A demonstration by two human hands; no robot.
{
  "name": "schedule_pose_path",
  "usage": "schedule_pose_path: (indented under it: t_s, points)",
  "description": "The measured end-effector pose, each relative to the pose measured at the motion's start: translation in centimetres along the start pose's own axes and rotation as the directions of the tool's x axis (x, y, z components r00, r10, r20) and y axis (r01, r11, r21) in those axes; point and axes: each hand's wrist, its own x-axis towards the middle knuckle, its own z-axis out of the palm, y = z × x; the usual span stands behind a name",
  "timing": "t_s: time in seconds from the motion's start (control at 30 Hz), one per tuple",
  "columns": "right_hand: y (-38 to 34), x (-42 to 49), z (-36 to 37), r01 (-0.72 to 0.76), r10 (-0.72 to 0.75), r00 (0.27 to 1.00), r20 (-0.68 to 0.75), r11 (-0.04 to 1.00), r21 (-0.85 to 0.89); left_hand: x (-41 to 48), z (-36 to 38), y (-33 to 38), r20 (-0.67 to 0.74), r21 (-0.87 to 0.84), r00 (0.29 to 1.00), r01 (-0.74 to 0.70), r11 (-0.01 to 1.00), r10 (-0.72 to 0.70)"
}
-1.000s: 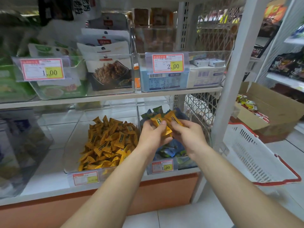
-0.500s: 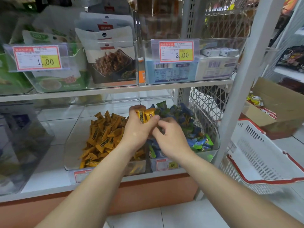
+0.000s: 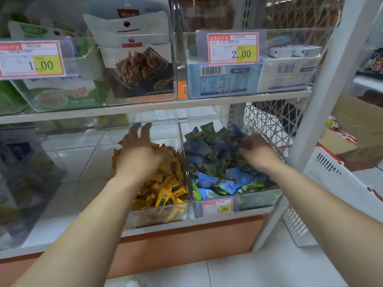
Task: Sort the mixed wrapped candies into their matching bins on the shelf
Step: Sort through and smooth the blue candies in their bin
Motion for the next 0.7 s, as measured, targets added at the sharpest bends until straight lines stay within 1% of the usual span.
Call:
schedule_pose_path:
  t_s: [0.03,0.1,0.17,0.23,0.33,0.43,0.47,0.5,0.57,0.63,0.67,0.7]
  points:
    - [0.4,0.9,0.4,0.007,-0.004,0.999,0.040,0.996,-0.084,-0.2,0.2,1.2,-0.006,-0.032,0.997,-0.072,0.997,0.072]
    - [0.8,2.3,1.1,0.002,0.010,0.998,0.056,0.977,-0.214,-1.0,1.0,3.8,0.050,-0.067,0.972,-0.227,0.972,0.231]
    - [0.8,3.1,1.5,-0.005,0.022,0.997,0.074,0.972,-0.233,-1.9,2.4,6.1,0.118,-0.069,0.918,-0.372,0.926,0.378]
    - [0.6,3.4,1.8,-0.002,0.024,0.994,0.107,0.980,-0.201,-2.5,4.1,7.8,0.193,-0.052,0.870,-0.454,0.890,0.455]
    - [0.4,3.6,1.8,0.026,0.005,0.985,0.170,0.984,-0.179,-2.6,6.7,9.1,0.298,-0.019,0.840,-0.469,0.883,0.453]
    - [0.7,3.7,1.6,0.008,0.016,0.977,0.213,0.994,-0.111,-2.2,8.6,9.6,0.354,0.100,0.836,-0.480,0.872,0.419]
    - [0.9,3.7,1.3,0.001,0.025,0.975,0.221,0.993,-0.115,-2.0,9.0,9.8,0.369,0.135,0.833,-0.487,0.863,0.412]
    - [1.1,3.5,1.0,-0.003,0.032,0.977,0.213,0.991,-0.133,-1.8,9.2,9.8,0.387,0.156,0.829,-0.490,0.858,0.403]
    - [0.8,3.1,0.1,-0.024,0.044,0.988,0.148,0.991,-0.134,-1.5,9.5,9.9,0.435,0.163,0.820,-0.479,0.863,0.373]
    - [0.1,2.6,-1.2,-0.014,0.020,0.996,0.092,0.998,-0.061,-1.3,9.5,9.9,0.460,0.153,0.823,-0.443,0.884,0.333]
    - [-0.2,2.4,-1.9,-0.001,0.001,0.997,0.081,1.000,-0.008,-1.2,9.4,9.9,0.446,0.137,0.840,-0.407,0.903,0.310]
    - [-0.6,2.1,-2.6,0.016,-0.021,0.996,0.084,0.998,0.061,-1.1,9.3,9.9,0.402,0.097,0.869,-0.356,0.930,0.290]
